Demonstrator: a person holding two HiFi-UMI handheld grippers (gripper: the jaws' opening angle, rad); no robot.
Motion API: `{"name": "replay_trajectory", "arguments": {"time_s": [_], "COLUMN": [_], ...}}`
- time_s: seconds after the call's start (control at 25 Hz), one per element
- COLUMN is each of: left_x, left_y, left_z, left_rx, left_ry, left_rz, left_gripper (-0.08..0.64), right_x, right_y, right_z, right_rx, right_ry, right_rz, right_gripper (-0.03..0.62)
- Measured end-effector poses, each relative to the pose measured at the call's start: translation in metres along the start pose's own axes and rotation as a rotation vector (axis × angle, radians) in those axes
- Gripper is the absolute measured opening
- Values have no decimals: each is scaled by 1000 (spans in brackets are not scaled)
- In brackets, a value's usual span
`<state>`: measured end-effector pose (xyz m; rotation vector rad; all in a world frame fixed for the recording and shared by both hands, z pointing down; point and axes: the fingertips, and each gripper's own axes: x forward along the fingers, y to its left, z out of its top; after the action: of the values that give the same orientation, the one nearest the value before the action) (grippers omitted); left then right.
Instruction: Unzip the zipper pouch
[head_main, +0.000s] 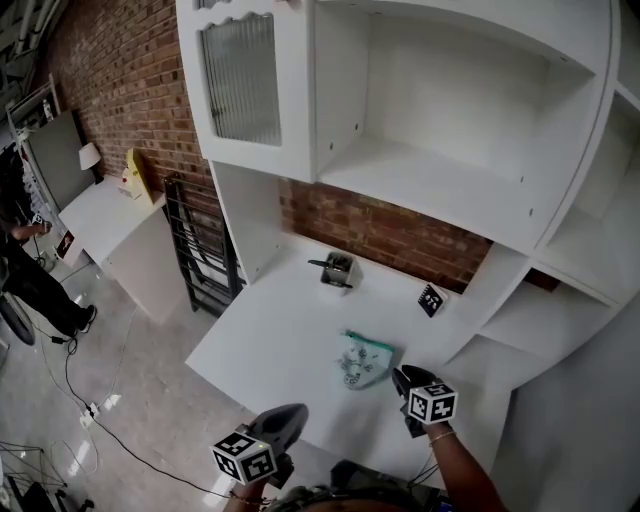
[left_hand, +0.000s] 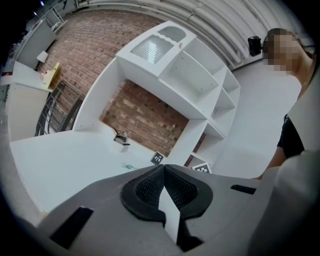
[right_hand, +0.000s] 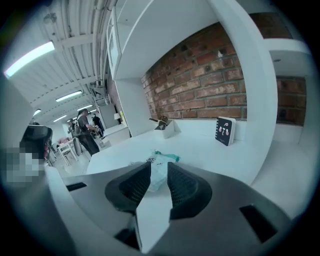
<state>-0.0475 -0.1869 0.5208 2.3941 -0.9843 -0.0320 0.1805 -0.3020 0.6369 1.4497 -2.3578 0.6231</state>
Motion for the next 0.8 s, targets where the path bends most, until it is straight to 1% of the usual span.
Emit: {"name": "replay_trajectory", "arguments": {"time_s": [0.12, 0.16, 0.32, 0.4, 0.48, 0.56, 0.72, 0.8], "left_x": [2, 2, 6, 7, 9, 13, 16, 15], "left_y": [4, 5, 6, 4, 2, -2, -11, -15], "left_z": [2, 3, 11, 15, 18, 21, 28, 34], "left_rx": [15, 27, 74, 107, 153, 186, 224, 228], "left_ry": [4, 6, -5, -8, -8, -18, -46, -71], "left_rz": [10, 13, 22, 32, 46, 55, 54, 52], "left_gripper": [2, 2, 2, 2, 2, 2, 2, 2], "right_x": [-18, -25, -50, -62, -74, -86, -112, -125], "right_y": [14, 20, 47, 63, 75, 83, 88, 87], "right_z": [15, 19, 35, 44, 54, 64, 76, 79], "right_rx": [2, -25, -210, -257, -266, -256, -235, -229], "right_ry": [-61, -78, -117, -141, -178, -217, -274, -292], "right_rz": [27, 33, 29, 37, 43, 45, 26, 5], "right_gripper": [103, 103, 100, 100, 98, 97, 92, 88]}}
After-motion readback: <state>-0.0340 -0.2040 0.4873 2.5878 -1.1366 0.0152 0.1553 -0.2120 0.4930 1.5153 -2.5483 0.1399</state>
